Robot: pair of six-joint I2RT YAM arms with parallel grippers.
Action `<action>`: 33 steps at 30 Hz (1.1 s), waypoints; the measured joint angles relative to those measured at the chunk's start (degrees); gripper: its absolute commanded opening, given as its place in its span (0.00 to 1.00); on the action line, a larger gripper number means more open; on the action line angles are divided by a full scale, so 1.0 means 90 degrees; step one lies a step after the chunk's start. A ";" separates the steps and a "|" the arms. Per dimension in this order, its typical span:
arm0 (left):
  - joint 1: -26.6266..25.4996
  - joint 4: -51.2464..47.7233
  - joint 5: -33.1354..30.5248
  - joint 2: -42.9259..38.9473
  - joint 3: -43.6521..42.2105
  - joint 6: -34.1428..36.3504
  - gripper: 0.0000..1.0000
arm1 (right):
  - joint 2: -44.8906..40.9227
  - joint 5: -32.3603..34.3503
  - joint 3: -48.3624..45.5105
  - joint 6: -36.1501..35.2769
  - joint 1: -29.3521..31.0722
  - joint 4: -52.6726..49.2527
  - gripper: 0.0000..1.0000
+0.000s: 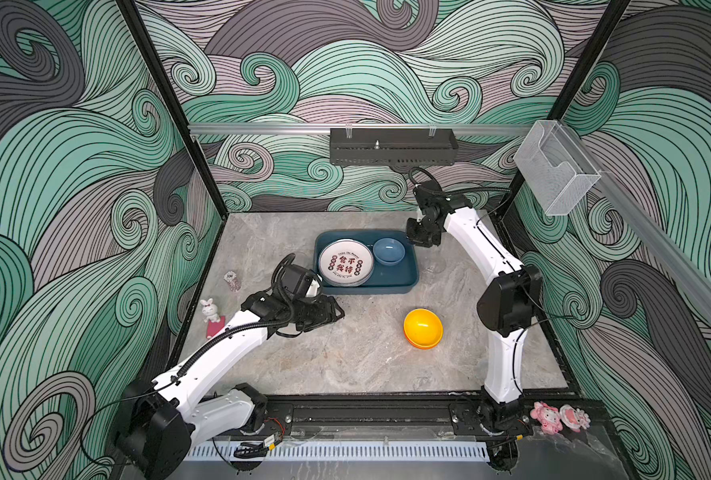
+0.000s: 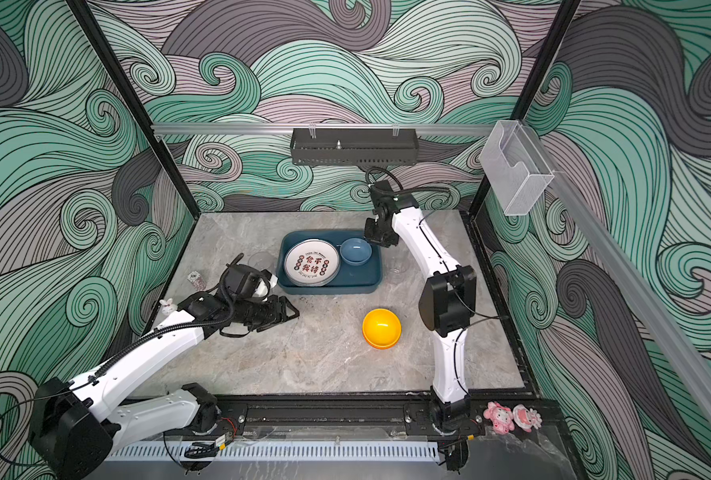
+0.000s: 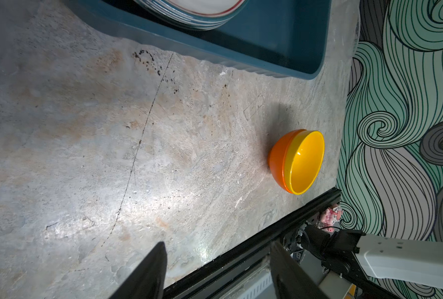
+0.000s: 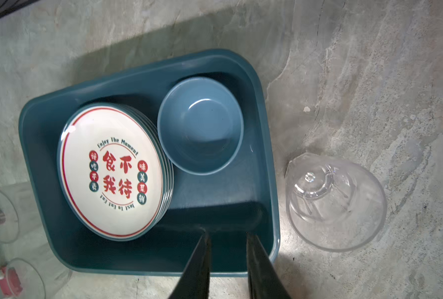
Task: Place the mixed dishes into the plastic bin
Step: 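Move the right gripper to the yellow bowl and grip its rim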
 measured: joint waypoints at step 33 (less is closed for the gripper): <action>-0.0345 0.0053 0.1280 0.1729 0.1277 0.0782 0.66 | -0.4520 -0.0685 -0.6020 -0.0160 0.0005 0.1149 0.38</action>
